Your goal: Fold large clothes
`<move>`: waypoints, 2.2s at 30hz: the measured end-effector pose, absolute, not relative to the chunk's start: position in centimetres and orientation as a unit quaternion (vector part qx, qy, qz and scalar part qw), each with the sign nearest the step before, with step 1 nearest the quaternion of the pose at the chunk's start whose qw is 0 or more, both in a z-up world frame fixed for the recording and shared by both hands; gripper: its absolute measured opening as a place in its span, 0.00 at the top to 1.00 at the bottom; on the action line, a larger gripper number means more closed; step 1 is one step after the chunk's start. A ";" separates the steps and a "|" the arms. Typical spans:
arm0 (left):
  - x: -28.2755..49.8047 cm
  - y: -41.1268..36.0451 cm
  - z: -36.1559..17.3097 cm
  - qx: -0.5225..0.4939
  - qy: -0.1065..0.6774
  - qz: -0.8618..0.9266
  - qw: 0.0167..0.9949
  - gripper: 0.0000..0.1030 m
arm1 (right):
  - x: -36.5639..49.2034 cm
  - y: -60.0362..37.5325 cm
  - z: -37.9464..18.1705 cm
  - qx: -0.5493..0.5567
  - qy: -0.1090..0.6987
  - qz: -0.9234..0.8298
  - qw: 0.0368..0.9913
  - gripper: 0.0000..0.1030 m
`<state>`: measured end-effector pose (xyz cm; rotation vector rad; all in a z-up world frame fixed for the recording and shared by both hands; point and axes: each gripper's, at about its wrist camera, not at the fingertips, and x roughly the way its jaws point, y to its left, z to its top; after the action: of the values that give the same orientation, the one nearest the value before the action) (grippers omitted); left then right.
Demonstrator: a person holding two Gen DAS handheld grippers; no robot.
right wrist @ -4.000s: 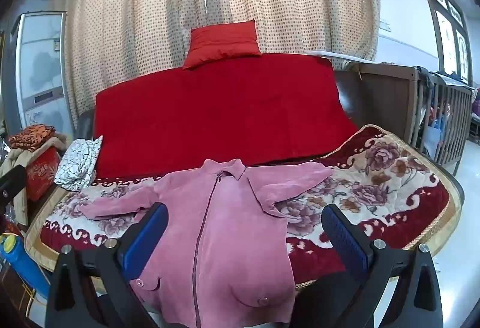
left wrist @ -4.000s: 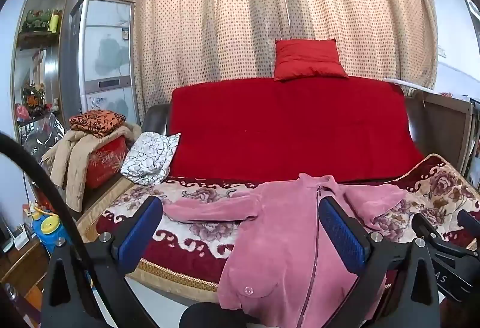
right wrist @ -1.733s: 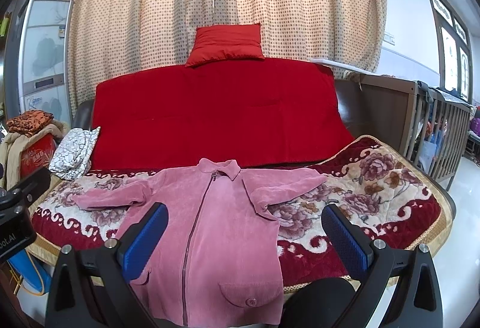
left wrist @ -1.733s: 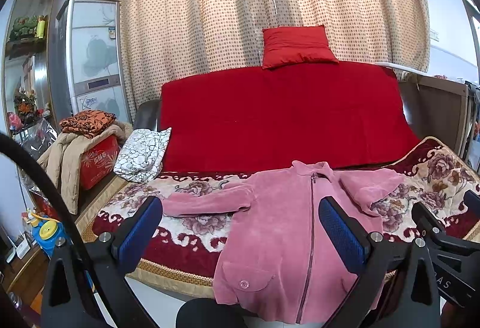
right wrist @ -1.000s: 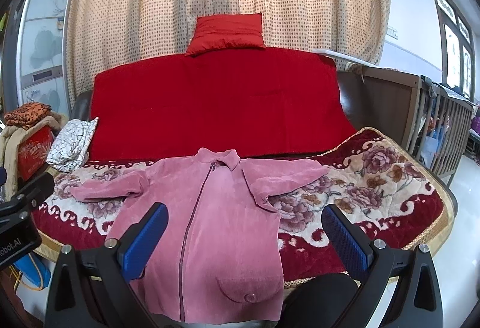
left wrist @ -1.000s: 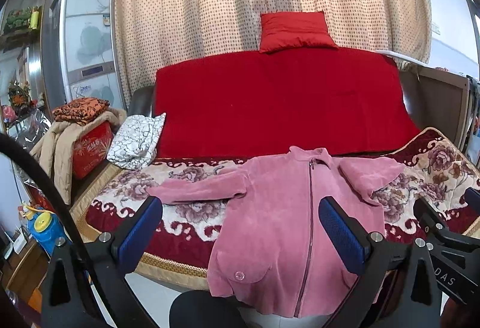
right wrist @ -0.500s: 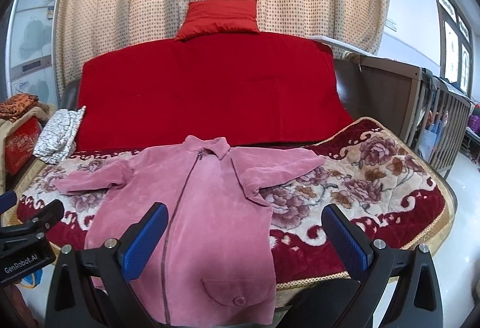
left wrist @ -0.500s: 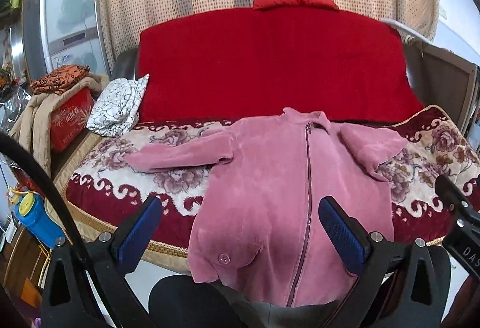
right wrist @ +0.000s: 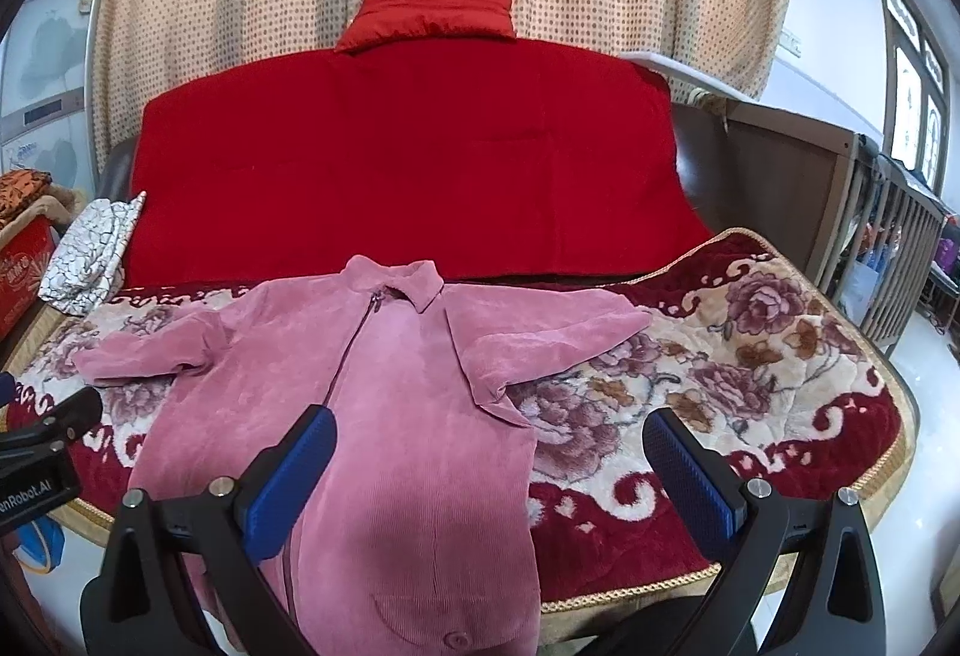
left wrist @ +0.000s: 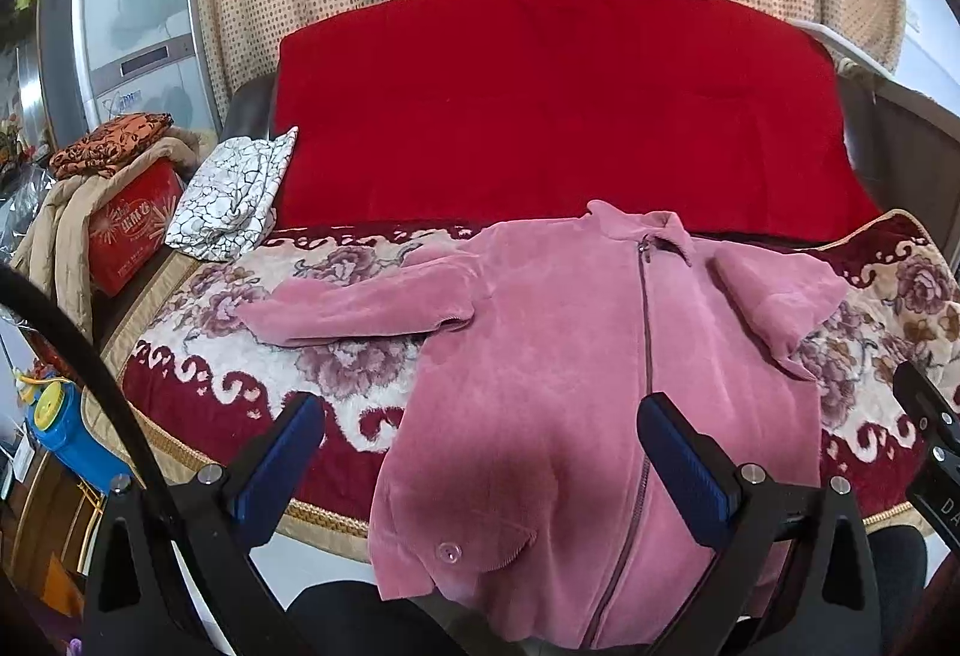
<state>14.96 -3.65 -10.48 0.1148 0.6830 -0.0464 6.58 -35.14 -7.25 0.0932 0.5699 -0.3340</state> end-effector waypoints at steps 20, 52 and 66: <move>19.6 -5.2 -13.0 0.068 0.363 -0.016 0.929 0.00 | 12.2 -37.1 -9.5 0.052 0.306 -0.171 0.935 0.00; 25.5 -8.5 -18.2 0.121 0.417 -0.039 0.900 0.00 | 27.4 -66.3 -27.1 0.548 0.342 -0.069 0.761 0.26; 26.6 -10.2 -18.7 0.123 0.422 -0.034 0.897 0.00 | 30.8 -65.0 -24.5 0.483 0.292 -0.039 0.825 0.90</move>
<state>26.56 -10.21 -18.72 0.2554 0.8747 -0.0705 30.82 -65.04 -24.54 1.0259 0.6197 -0.0830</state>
